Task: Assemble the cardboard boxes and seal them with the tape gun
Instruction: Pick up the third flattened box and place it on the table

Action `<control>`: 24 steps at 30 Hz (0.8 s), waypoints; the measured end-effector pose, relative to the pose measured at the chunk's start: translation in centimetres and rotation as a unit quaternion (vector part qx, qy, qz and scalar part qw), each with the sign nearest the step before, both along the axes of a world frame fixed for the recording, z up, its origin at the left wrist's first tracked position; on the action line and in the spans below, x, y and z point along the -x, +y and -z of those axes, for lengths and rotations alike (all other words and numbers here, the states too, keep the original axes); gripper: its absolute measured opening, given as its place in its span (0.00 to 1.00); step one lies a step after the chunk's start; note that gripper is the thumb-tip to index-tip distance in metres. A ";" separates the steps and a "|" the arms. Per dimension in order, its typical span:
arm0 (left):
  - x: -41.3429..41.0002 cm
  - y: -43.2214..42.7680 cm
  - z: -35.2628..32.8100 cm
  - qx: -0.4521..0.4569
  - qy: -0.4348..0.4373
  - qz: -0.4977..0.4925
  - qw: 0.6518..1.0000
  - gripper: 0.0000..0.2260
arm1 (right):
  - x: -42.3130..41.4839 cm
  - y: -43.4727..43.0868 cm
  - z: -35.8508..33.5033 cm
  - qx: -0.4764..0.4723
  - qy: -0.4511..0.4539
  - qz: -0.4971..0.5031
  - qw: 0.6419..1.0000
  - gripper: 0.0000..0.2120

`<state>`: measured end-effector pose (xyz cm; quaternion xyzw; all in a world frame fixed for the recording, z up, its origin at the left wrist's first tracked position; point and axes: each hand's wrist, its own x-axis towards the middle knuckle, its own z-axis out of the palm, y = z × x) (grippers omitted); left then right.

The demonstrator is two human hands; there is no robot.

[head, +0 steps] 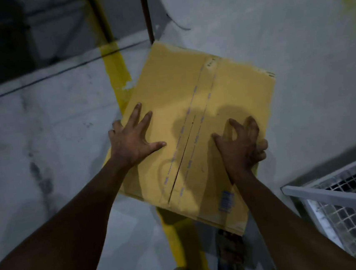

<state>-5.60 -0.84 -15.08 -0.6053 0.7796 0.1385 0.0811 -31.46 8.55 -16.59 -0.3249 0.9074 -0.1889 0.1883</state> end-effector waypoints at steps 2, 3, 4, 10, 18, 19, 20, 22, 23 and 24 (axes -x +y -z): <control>0.1 -0.2 -6.4 0.016 0.012 -0.014 1.000 0.50 | 0.1 -1.2 -7.1 0.022 0.020 0.002 1.000 0.28; 0.2 -0.4 -10.1 0.027 0.022 -0.018 0.999 0.50 | 0.3 -1.7 -10.9 0.038 0.028 -0.001 0.999 0.26; 0.2 -0.5 -13.9 0.041 0.032 -0.022 0.998 0.50 | 0.4 -2.2 -14.9 0.055 0.031 0.000 0.998 0.25; 1.5 0.8 -39.1 0.109 0.084 -0.035 0.990 0.49 | 1.5 -1.8 -39.9 0.140 0.072 0.006 0.988 0.19; 6.3 7.3 -65.6 0.174 0.148 0.015 0.974 0.47 | 5.5 7.1 -66.4 0.217 0.119 0.069 0.966 0.18; 7.2 8.5 -67.9 0.177 0.153 0.022 0.972 0.46 | 6.3 8.6 -68.6 0.221 0.123 0.080 0.964 0.18; 8.2 9.6 -70.0 0.178 0.160 0.030 0.970 0.46 | 7.1 10.2 -70.7 0.224 0.128 0.091 0.962 0.18; 10.3 12.1 -73.4 0.183 0.174 0.044 0.967 0.46 | 9.0 13.5 -74.1 0.234 0.140 0.110 0.956 0.18; 11.6 13.3 -74.7 0.187 0.176 0.054 0.965 0.46 | 10.0 15.3 -75.3 0.240 0.144 0.120 0.953 0.18; 13.0 14.5 -75.8 0.190 0.176 0.066 0.964 0.46 | 11.2 17.0 -76.3 0.245 0.145 0.130 0.950 0.17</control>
